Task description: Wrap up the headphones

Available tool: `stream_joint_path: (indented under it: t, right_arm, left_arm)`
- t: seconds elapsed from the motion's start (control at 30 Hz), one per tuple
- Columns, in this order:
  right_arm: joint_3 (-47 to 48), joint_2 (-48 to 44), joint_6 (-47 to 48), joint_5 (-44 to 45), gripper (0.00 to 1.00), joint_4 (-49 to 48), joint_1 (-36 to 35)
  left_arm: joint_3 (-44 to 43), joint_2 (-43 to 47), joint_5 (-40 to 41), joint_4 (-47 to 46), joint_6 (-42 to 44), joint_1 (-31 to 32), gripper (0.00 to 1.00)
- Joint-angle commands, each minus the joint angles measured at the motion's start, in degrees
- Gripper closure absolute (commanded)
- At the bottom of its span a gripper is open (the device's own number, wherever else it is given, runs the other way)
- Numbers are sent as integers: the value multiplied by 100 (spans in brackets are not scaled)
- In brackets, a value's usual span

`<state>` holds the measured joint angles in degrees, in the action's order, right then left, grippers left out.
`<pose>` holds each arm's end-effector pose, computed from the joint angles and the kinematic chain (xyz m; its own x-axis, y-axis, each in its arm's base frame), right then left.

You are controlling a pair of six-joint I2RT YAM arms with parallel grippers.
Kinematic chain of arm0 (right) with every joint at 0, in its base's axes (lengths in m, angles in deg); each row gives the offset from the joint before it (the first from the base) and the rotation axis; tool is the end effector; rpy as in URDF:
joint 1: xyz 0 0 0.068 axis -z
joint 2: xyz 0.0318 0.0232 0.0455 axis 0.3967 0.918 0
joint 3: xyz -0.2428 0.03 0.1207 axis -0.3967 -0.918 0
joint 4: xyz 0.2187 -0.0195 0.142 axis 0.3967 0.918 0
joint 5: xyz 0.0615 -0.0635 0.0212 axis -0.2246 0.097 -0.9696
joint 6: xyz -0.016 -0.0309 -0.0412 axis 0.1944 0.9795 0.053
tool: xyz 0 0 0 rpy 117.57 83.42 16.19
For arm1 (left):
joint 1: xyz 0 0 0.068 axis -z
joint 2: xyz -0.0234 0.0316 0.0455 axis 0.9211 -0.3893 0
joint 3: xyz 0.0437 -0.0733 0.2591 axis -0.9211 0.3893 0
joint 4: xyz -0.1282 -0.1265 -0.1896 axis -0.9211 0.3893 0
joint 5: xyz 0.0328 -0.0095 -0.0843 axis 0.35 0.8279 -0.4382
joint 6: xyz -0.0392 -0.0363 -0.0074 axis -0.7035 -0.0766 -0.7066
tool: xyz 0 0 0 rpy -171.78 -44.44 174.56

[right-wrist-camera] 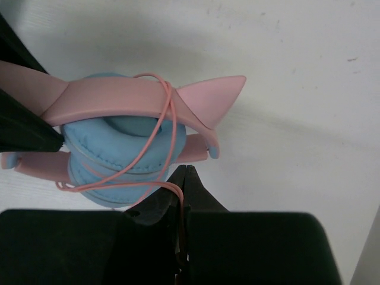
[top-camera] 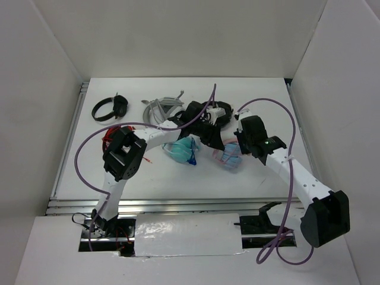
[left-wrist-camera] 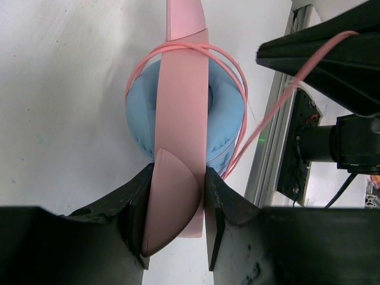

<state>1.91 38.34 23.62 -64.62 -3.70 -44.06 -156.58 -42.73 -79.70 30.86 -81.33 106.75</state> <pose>0.2245 0.0764 0.2649 -0.6675 -0.3238 -0.6705 -0.2486 0.9457 -0.2092 0.3574 -0.3270 0.2077 -0.7197 0.2433 -0.6503 0.6917 0.3327 -0.6410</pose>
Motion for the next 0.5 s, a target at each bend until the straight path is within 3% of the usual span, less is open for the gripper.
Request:
stream_joint_path:
  t: [0.0,0.47]
  right_arm:
    - [295,169,141,305,96,-151,161]
    - [1147,1690,1002,656,93,-503,759]
  left_arm:
    - [-431,-124,-304,-22,47,7,100]
    - [-1196,-924,179,760,442,-20,100]
